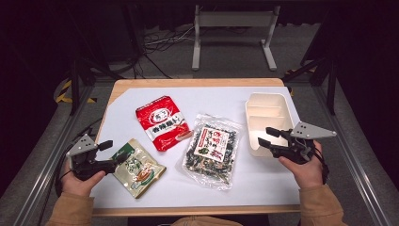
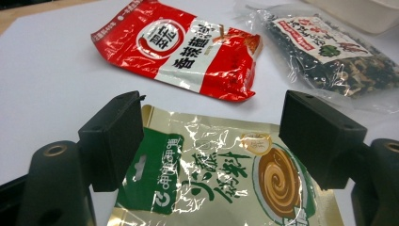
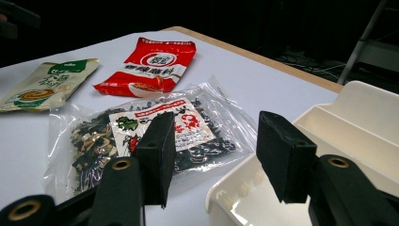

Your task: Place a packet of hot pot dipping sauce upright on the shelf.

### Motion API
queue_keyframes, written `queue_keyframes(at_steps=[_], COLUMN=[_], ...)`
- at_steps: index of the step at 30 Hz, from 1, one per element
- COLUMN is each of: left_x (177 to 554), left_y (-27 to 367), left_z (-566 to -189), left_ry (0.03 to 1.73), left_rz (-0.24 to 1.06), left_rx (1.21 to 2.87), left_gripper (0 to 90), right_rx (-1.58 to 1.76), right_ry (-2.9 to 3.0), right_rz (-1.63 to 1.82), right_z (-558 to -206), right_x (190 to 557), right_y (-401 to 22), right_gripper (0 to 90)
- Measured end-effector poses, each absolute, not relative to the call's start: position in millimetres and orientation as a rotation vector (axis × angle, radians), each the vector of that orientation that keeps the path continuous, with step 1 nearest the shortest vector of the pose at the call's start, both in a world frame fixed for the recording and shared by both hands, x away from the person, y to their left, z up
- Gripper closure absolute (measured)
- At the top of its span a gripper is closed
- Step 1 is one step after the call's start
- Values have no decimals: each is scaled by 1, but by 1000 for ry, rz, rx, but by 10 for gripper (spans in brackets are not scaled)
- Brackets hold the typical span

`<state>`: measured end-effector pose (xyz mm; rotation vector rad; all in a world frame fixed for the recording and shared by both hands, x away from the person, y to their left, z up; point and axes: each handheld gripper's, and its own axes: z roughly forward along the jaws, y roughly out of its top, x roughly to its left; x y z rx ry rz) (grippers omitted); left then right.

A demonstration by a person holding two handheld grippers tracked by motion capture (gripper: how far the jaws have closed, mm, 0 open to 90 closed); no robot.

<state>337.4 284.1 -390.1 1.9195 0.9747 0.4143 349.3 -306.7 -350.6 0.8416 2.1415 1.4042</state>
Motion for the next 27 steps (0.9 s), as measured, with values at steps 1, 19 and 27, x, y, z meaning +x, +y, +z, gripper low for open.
queue_keyframes(at_steps=[1, 19, 27], left_x=[339, 360, 378], left_y=[285, 287, 289], left_z=[-388, -385, -395], left_ry=[992, 1048, 1073], left_rz=[425, 391, 339], left_rx=[1926, 1972, 2006], left_gripper=[226, 248, 258], right_rx=[841, 841, 849], right_ry=[2145, 2180, 2198], right_rz=[1403, 1385, 1380], right_z=[-351, -353, -355], right_x=[349, 350, 351], right_y=[-307, -300, -299], right_gripper=[476, 469, 465])
